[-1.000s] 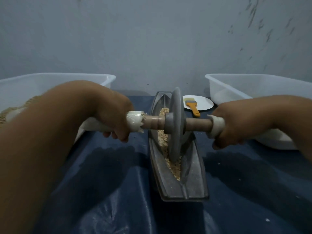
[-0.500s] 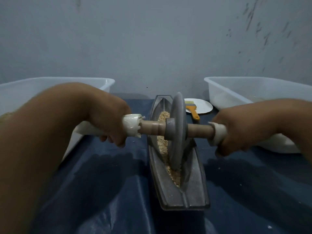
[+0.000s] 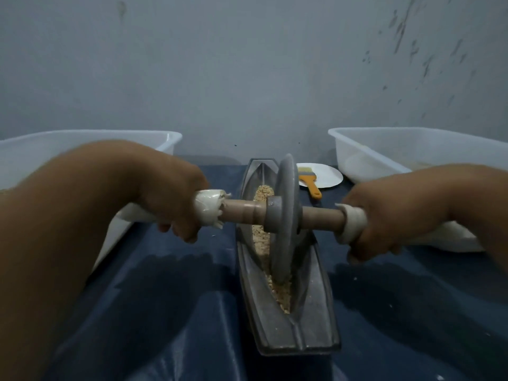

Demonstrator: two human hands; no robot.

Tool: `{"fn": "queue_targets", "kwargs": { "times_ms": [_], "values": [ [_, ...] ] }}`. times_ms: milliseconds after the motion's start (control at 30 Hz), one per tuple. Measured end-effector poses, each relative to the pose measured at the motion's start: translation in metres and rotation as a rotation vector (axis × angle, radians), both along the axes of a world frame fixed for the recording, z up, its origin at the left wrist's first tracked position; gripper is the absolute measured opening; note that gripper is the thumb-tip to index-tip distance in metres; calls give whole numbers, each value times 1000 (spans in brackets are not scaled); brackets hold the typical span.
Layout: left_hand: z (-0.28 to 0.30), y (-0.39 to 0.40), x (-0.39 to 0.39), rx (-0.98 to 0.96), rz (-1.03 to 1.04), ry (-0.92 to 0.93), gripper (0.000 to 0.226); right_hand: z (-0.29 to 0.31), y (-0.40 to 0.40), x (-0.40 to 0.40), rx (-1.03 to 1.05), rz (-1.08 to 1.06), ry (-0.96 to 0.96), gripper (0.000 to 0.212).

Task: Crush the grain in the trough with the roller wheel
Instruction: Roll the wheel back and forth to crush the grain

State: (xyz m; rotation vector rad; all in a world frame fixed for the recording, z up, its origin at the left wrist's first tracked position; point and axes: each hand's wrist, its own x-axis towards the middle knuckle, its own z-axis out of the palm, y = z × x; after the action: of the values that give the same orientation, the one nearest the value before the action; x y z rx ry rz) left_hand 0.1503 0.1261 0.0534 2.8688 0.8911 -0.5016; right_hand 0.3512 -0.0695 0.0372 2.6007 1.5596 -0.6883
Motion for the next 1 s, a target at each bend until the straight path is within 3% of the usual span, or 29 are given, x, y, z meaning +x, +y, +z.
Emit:
{"fn": "queue_targets", "kwargs": {
  "times_ms": [67, 200, 267, 400, 533, 600, 700, 767, 867, 1000],
  "values": [
    [1, -1, 2, 21, -10, -41, 18, -6, 1, 0, 14, -23, 4, 25],
    [-12, 4, 9, 136, 8, -263, 20, -30, 20, 3, 322, -22, -450, 17],
    [-16, 6, 9, 125, 42, -274, 20, -32, 23, 2, 425, 5, -554, 23],
    [-7, 4, 0, -17, 32, -38, 19, -11, 11, 1, 166, 41, -277, 22],
    [4, 0, -4, -79, -18, -12, 20, -1, -2, -4, -16, -9, 35, 27],
    [0, 1, -1, -45, -12, -68, 17, -10, 4, -1, 55, -22, -51, 24],
    [-11, 6, 6, 17, 23, -216, 14, -24, 18, 3, 311, 27, -413, 21],
    [-13, 6, 5, -3, 55, -182, 15, -22, 20, 2, 376, 60, -509, 22],
    [-2, 4, -3, -118, 20, 23, 18, -7, 10, 2, 148, 55, -275, 22],
    [10, 0, -9, -163, -48, 68, 29, 3, -5, -4, -79, 9, 82, 22]
  ]
}}
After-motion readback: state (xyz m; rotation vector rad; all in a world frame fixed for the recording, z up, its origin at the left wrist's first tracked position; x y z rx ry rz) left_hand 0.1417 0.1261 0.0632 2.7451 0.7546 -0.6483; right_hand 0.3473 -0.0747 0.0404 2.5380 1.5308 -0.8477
